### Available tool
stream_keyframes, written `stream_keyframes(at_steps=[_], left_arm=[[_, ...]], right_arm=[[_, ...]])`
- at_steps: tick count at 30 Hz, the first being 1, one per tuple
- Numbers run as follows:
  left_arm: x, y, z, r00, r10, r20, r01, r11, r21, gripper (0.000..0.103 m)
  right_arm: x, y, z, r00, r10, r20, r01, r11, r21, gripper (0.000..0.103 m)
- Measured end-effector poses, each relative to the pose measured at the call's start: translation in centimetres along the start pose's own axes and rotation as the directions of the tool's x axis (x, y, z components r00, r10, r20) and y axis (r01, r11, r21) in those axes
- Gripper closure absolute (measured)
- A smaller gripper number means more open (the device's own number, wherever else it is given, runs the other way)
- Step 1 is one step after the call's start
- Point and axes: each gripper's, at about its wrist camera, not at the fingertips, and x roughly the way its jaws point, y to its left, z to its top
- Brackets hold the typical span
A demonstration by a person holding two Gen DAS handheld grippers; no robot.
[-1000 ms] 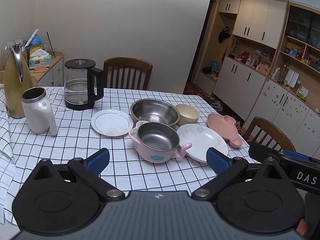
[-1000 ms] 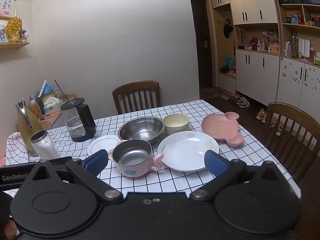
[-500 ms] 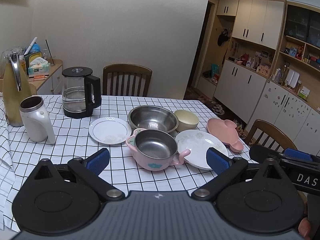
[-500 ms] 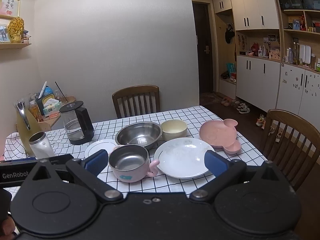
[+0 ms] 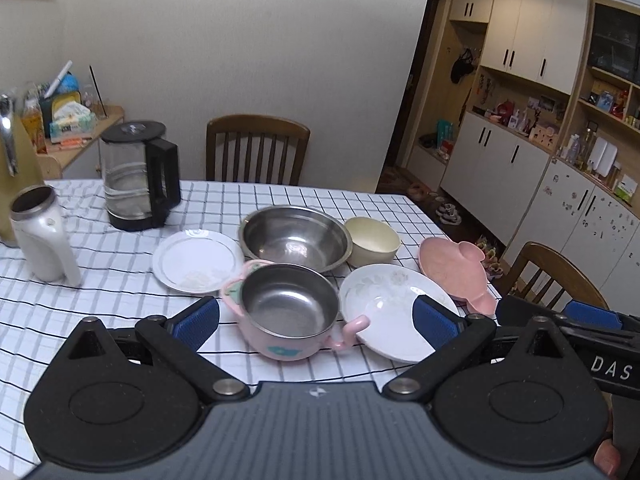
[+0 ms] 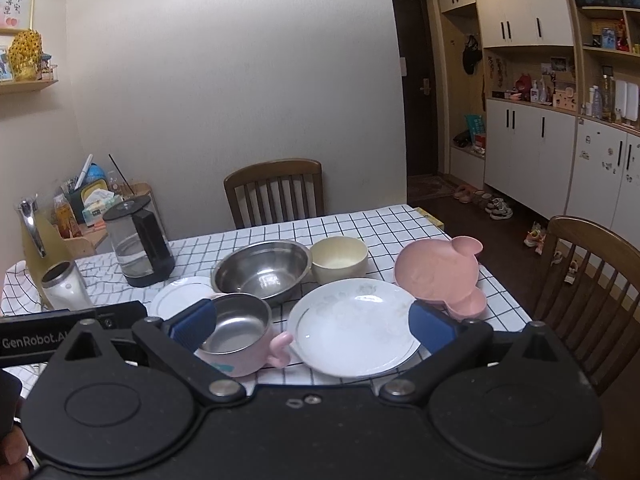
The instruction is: Organize plates and bowls
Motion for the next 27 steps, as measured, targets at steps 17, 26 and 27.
stream_keyframes(at_steps=[17, 26, 27], left_arm=[[17.2, -6.9, 2.8, 0.974, 0.062, -0.217, -0.05, 0.997, 0.062, 0.001], [24.8, -7.8, 3.8, 0.922, 0.124, -0.367, -0.077, 0.987, 0.139, 0.012], [25.5, -7.8, 3.9, 0.915, 0.127, -0.384, -0.075, 0.986, 0.147, 0.013]], right_arm=[[14.2, -10.1, 1.0, 0.974, -0.02, -0.227, 0.017, 1.0, -0.011, 0.02], [20.2, -13.3, 0.7, 0.927, 0.013, -0.374, -0.019, 1.0, -0.012, 0.031], [20.7, -13.6, 0.7, 0.921, 0.02, -0.389, -0.023, 1.0, -0.003, 0.033]])
